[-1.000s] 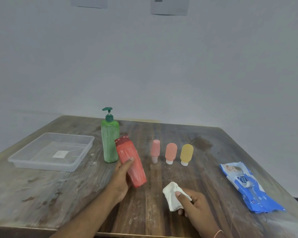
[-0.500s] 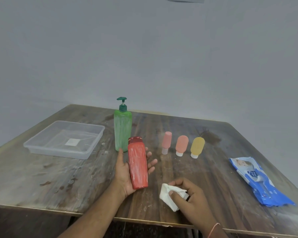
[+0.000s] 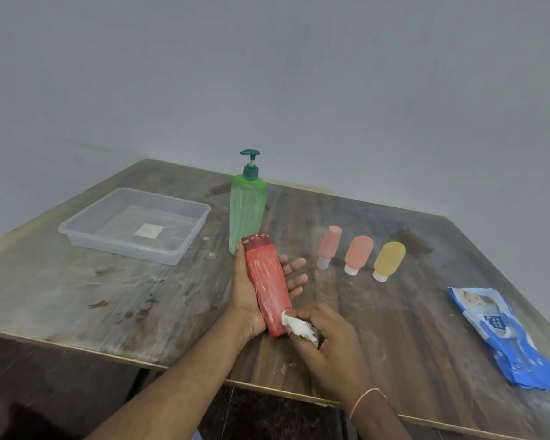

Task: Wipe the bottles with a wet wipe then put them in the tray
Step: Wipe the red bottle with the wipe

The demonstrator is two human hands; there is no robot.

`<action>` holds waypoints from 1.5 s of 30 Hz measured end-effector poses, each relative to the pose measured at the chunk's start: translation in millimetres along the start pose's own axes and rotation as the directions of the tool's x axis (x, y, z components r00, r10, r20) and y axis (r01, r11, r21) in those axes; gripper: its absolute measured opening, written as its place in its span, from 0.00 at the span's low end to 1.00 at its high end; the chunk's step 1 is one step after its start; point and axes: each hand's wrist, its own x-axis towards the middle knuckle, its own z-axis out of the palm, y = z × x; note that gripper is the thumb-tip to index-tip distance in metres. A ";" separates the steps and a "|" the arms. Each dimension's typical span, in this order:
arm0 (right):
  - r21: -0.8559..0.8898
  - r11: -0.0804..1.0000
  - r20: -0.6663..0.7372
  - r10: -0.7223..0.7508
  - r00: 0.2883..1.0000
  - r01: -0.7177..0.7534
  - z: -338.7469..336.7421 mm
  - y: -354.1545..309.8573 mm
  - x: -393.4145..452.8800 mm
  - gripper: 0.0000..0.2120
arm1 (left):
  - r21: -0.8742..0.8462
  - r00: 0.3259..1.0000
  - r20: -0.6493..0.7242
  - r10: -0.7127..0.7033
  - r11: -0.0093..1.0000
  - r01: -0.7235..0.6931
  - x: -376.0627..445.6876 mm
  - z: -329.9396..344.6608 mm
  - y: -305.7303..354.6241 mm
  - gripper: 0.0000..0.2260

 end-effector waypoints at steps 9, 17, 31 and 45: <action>-0.103 0.994 -0.089 -0.055 0.995 0.045 2.6 3.7 -1.4 0.08 | 0.034 0.999 0.038 -0.031 0.999 0.030 0.3 0.1 -0.6 0.44; -0.174 0.984 -0.111 -0.051 0.992 0.031 2.9 4.0 -2.4 0.08 | 0.026 0.999 0.040 0.006 1.000 -0.007 -2.0 0.4 -1.4 0.43; -0.407 0.883 -0.069 -0.286 0.956 0.235 13.4 -1.6 -11.3 0.10 | -0.003 0.995 0.097 0.023 1.000 -0.022 -3.5 2.0 -3.5 0.40; -0.504 0.819 -0.071 -0.354 0.932 0.273 21.5 -12.3 -4.7 0.09 | 0.001 0.994 0.103 0.032 0.999 -0.032 -3.2 2.5 -2.7 0.40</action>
